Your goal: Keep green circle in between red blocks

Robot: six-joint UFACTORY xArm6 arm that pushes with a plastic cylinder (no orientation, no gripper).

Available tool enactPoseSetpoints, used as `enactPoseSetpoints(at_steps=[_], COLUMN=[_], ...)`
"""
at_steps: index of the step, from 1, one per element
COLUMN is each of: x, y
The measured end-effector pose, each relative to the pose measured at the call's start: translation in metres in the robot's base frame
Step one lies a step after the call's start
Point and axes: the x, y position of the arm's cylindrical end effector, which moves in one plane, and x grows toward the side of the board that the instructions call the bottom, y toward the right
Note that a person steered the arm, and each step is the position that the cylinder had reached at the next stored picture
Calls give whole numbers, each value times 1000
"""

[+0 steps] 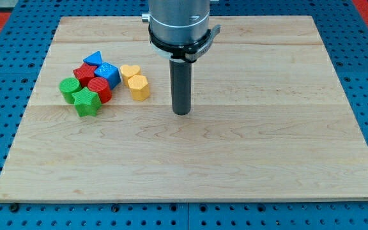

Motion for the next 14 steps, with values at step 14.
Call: enactPoseSetpoints(at_steps=[14], x=[10], y=[-242])
